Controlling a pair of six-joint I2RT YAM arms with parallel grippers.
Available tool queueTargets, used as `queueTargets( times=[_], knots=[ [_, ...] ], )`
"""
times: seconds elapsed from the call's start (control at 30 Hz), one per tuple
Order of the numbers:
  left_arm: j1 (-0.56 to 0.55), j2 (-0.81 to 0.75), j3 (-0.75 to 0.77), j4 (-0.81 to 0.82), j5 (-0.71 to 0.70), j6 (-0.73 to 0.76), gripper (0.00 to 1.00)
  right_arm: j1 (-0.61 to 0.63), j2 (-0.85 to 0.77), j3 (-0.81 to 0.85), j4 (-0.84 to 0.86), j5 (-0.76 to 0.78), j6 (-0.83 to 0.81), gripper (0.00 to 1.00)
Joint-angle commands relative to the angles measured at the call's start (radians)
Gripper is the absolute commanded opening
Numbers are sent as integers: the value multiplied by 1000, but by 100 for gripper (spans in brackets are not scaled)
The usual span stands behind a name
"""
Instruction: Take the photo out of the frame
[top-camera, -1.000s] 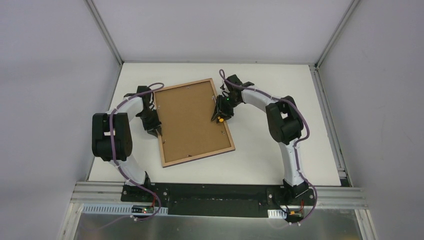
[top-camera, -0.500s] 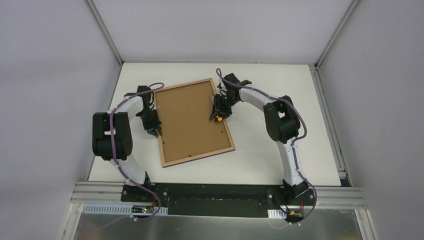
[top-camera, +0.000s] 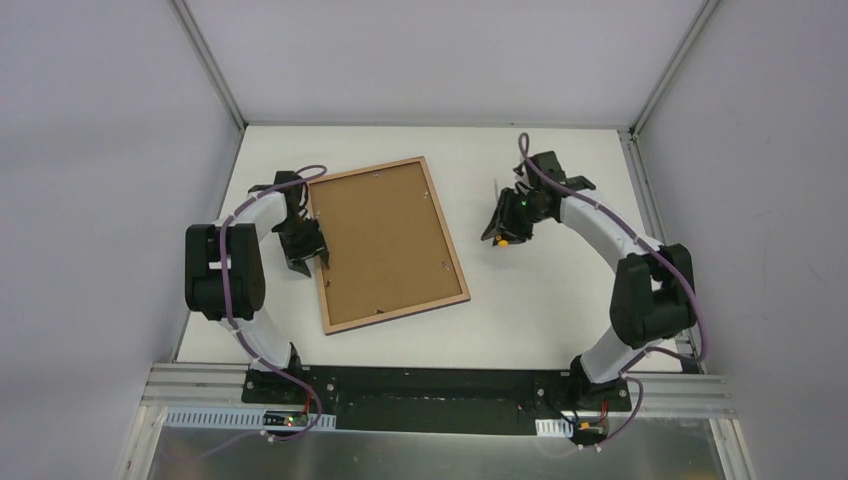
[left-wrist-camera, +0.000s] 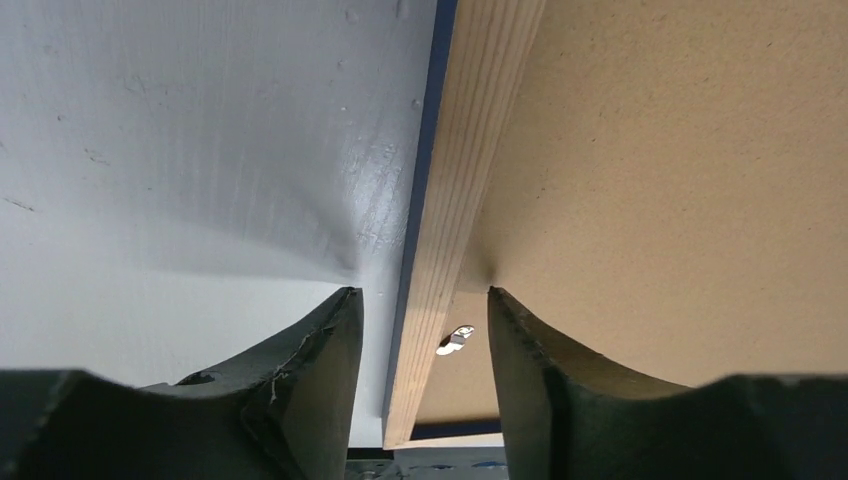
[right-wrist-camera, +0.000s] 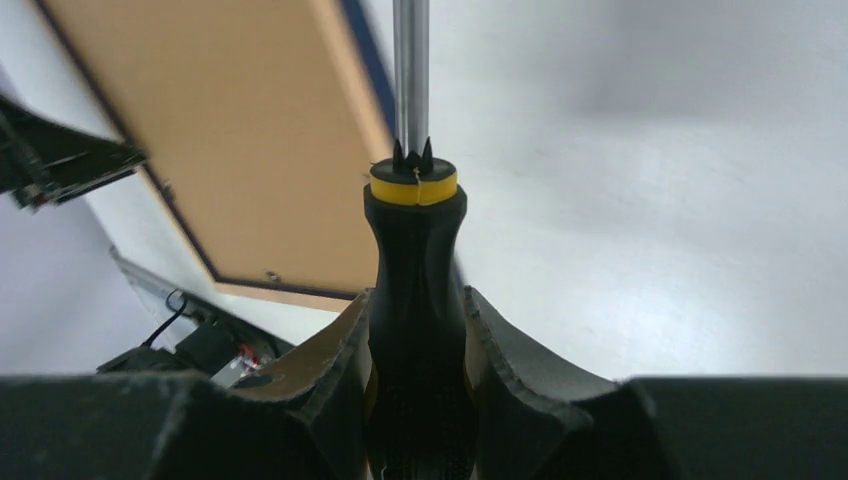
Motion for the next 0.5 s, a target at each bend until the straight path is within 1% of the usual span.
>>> queueTargets(
  times=[0.0,0.03,0.07,0.17,0.23,0.37,0.47],
  knots=[
    [-11,-59,39,-54,-23,-33,52,-83,-117,-145,-28,171,38,0],
    [-14,-77,43,-61,-22,-38,54,-104,-138,-180,-39,211,52,0],
    [-16,-94,47,-67,-19,-45,56,-126,-155,-199,-57,287,68,0],
    [-35,-158,58,-90,-6,-66,58,-214,-183,-240,-104,413,124,0],
    [-77,-200,60,-108,0,-78,58,-279,-189,-252,-134,509,152,0],
    [-172,-288,47,-116,19,-115,59,-379,-163,-246,-171,676,158,0],
    [-241,-345,33,-115,32,-161,59,-458,-117,-228,-199,682,178,0]
  ],
)
